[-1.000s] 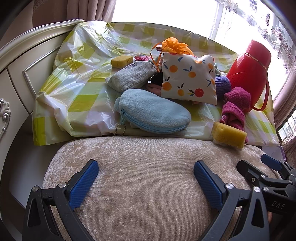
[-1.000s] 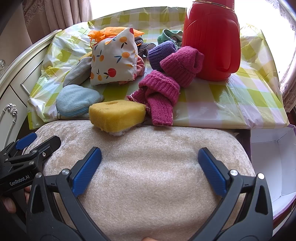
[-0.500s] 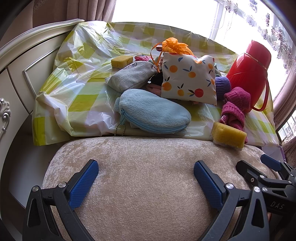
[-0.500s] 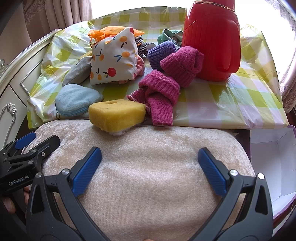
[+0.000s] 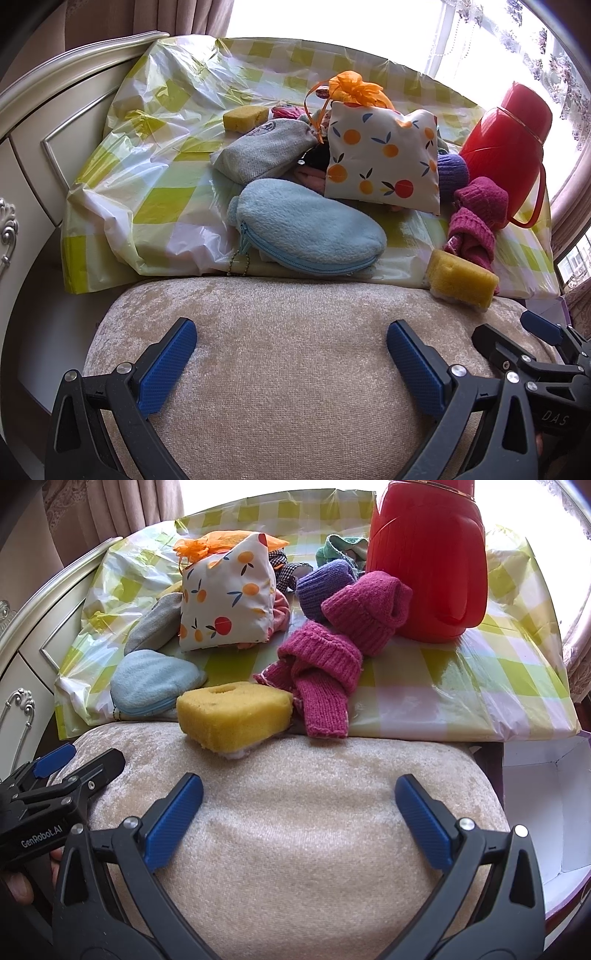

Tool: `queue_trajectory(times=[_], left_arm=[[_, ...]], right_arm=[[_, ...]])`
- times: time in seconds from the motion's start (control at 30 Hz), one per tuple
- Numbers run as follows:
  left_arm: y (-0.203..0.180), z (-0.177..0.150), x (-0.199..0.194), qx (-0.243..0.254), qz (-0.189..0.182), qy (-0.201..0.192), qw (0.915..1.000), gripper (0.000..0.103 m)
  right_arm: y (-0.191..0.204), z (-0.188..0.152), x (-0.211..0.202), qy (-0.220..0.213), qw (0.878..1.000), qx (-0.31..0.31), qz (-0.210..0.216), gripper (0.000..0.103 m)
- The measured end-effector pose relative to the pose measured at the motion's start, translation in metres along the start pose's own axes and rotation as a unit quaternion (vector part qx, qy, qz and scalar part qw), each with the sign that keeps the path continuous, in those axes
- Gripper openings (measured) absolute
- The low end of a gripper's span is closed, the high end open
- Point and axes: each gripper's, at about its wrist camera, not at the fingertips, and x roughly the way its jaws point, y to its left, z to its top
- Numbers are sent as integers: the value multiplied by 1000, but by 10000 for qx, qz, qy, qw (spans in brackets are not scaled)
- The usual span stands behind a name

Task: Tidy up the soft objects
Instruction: 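Grasp the yellow sponge with the right tool while the left tool grasps the blue pouch, then carry the sponge into the white box with the right tool while the left drops the pouch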

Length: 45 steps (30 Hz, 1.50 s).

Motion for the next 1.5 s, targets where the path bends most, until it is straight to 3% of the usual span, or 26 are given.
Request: queue_trajectory(times=[0.23, 0.37, 0.63, 0.87, 0.97, 1.03, 1.07, 1.2, 1.5], left_arm=[[8, 18, 11, -440, -51, 27, 9990, 103], [20, 31, 19, -937, -288, 11, 9952, 103], [31, 58, 54, -1655, -590, 336, 9839, 102], [26, 63, 66, -1636, -424, 317, 9851, 82], [24, 63, 66, -1579, -425, 237, 9862, 68], [26, 62, 64, -1589, -460, 184, 9860, 56], [27, 61, 63, -1610, -500, 167, 9855, 55], [27, 55, 55, -1591, -633, 109, 9852, 50], [20, 42, 23, -1506, -905, -239, 9841, 47]], right_arm=[[9, 15, 2, -96, 9992, -33, 398, 103], [16, 23, 1, -255, 9987, 45, 442, 103], [12, 32, 21, 132, 9961, 681, 549, 97], [14, 35, 26, 173, 9919, 1039, 709, 96], [14, 37, 28, 212, 9909, 1146, 670, 96], [16, 38, 32, 285, 9918, 1121, 547, 84], [17, 38, 34, 342, 9921, 1089, 524, 73], [18, 34, 32, 265, 9925, 1050, 568, 64], [17, 17, 5, -37, 9927, 921, 782, 61]])
